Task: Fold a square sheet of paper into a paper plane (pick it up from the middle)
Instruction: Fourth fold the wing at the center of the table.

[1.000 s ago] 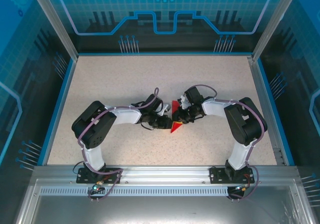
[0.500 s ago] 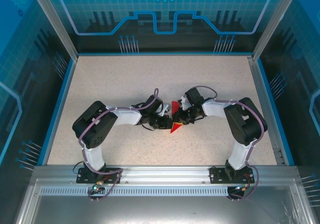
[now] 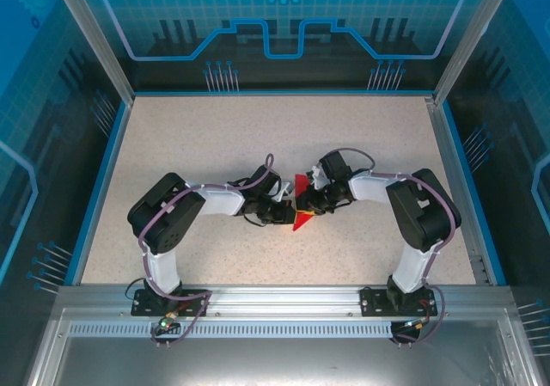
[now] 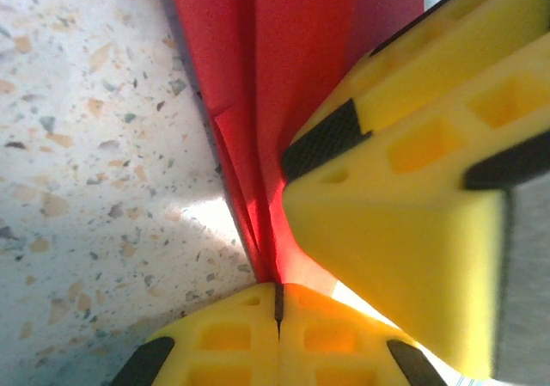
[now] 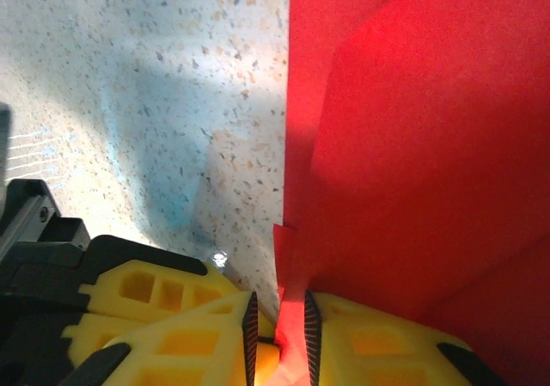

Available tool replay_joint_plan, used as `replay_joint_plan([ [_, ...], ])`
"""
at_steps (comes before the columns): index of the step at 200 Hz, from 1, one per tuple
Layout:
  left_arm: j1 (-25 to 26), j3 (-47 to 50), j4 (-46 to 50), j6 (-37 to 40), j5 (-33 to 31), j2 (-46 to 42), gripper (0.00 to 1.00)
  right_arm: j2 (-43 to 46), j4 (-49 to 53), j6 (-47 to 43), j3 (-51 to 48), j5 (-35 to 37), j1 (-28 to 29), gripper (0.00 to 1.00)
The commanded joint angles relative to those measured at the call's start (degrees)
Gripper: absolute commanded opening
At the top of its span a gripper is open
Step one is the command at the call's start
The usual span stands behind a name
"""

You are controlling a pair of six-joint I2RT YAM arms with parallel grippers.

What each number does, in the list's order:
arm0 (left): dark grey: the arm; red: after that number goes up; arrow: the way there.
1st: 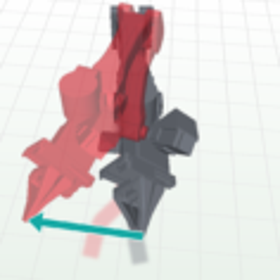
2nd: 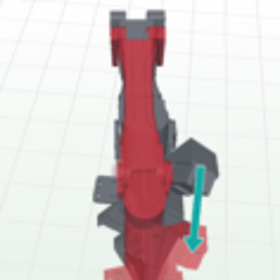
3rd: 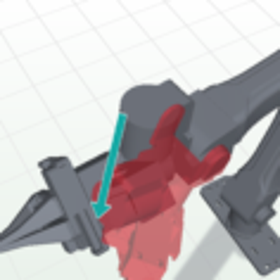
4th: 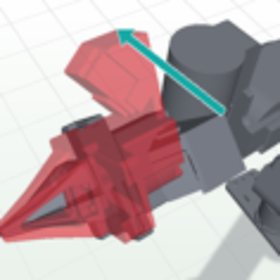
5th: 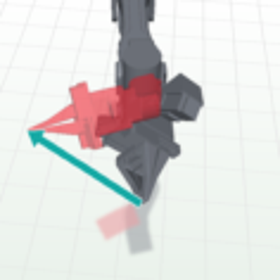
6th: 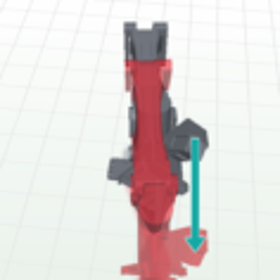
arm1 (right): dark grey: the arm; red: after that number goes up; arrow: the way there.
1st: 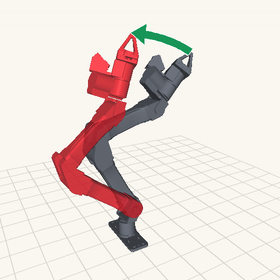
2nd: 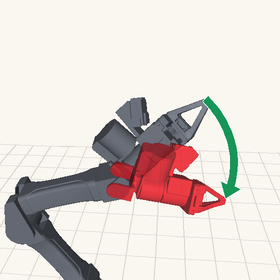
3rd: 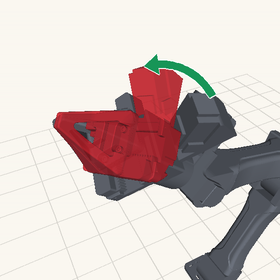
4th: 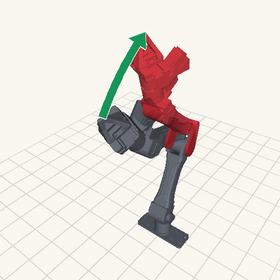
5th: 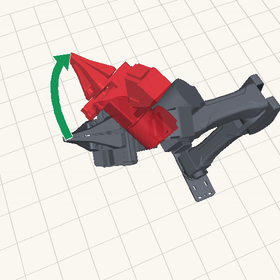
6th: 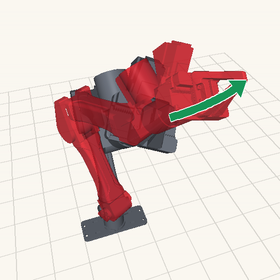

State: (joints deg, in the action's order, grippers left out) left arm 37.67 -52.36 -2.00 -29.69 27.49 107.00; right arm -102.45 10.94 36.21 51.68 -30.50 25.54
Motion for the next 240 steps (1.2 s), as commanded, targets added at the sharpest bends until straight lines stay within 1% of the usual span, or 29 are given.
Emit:
replay_joint_plan([
  [1, 0.6, -1.0, 2.0, 2.0, -0.2, 1.8, 0.04, 2.9, 2.3, -0.1, 0.5, -0.8, -1.4, 0.27],
  [34, 0.6, -1.1, 2.3, 2.5, -0.4, 2.0, 0.04, 3.6, 4.0, -1.1, 2.2, -0.3, -2.9, 0.27],
  [106, 1.0, -0.7, 2.6, 4.1, -0.3, 2.2, 0.04, -1.0, 3.7, -2.2, 5.4, -0.1, -3.5, 0.23],
  [128, 1.0, -0.1, 2.7, 4.7, -0.5, 2.0, 0.04, -2.1, 5.2, -3.5, 6.6, 0.8, -3.6, 0.22],
  [199, 1.3, 0.9, 2.4, 5.4, -0.8, 1.8, 0.03, -3.2, 6.7, -5.6, 8.6, 1.9, -4.0, 0.23],
  [240, 1.8, 2.0, 2.7, 6.2, -2.1, 1.0, 0.02, -4.7, 6.9, -6.3, 9.7, 2.0, -4.1, 0.23],
])
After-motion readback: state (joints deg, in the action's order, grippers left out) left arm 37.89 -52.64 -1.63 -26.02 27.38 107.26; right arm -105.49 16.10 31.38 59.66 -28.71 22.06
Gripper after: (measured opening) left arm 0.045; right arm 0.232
